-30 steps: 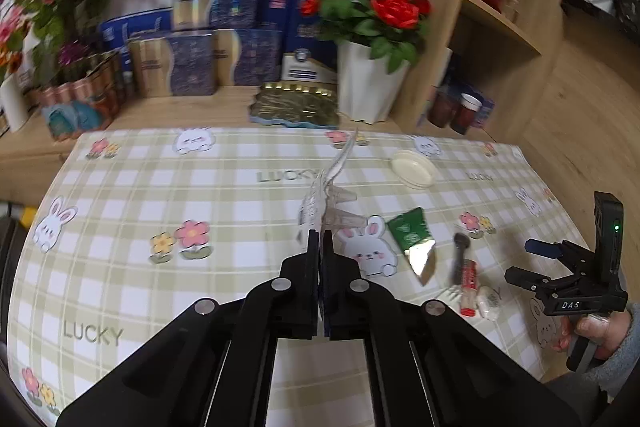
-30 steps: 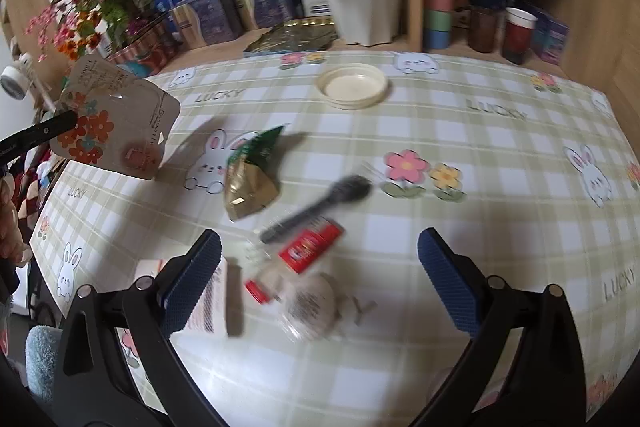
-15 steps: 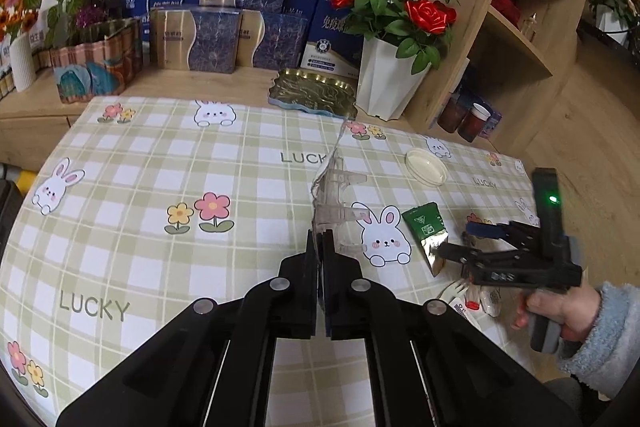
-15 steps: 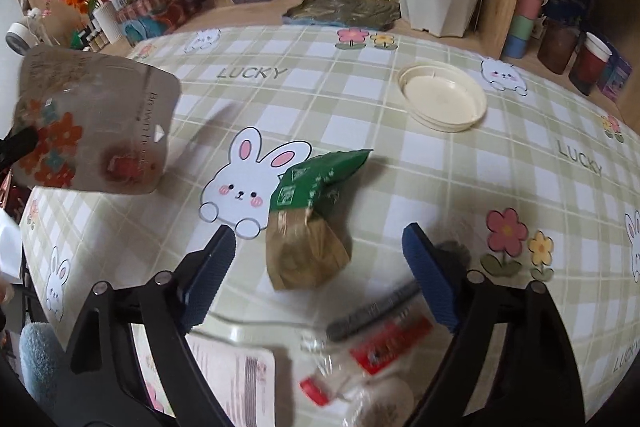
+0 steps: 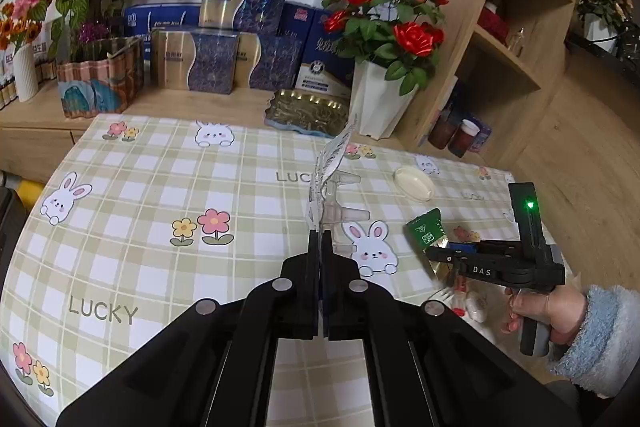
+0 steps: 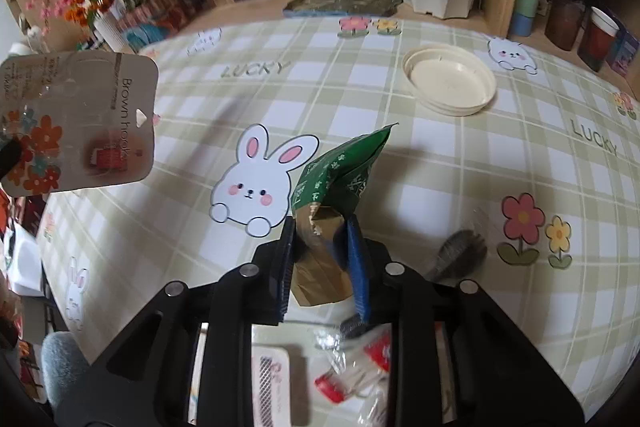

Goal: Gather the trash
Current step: 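Carry the white label and green packet with both tools over the bin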

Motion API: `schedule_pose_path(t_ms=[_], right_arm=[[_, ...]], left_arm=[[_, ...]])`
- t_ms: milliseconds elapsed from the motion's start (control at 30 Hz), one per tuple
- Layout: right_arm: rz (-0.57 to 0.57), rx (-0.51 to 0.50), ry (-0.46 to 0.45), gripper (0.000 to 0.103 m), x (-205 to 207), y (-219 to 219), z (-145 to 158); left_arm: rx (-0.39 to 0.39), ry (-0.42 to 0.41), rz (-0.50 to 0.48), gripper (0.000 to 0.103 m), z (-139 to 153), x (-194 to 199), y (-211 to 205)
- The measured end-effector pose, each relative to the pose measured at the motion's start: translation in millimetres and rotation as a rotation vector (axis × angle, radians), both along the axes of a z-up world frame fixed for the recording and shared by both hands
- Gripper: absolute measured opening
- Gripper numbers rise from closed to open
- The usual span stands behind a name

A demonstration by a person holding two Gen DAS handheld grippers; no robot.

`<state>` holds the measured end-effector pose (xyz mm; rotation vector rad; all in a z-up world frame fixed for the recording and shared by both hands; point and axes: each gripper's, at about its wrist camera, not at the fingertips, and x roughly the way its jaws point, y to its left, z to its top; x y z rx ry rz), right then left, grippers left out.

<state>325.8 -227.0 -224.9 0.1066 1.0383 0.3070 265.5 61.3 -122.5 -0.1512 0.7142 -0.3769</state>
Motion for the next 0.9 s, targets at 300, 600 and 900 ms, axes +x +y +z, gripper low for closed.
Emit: schedule_pose_path(t_ms=[300, 600, 900], right_arm=[[0.017, 0.028, -0.088, 0.027, -47.2, -2.7, 35.0], [0.054, 0.026, -0.174, 0.027, -117.5, 3.9, 64.7], [0.057, 0.043, -0.193, 0.027, -176.4, 6.3, 70.6]], left_arm=[[-0.019, -0.005, -0.01, 0.001, 21.5, -33.0, 1.7], [-0.015, 0.016, -0.055, 0.001, 31.5, -83.3, 5.1], [-0.022, 0.052, -0.108, 0.001, 31.9, -143.8, 6.6]])
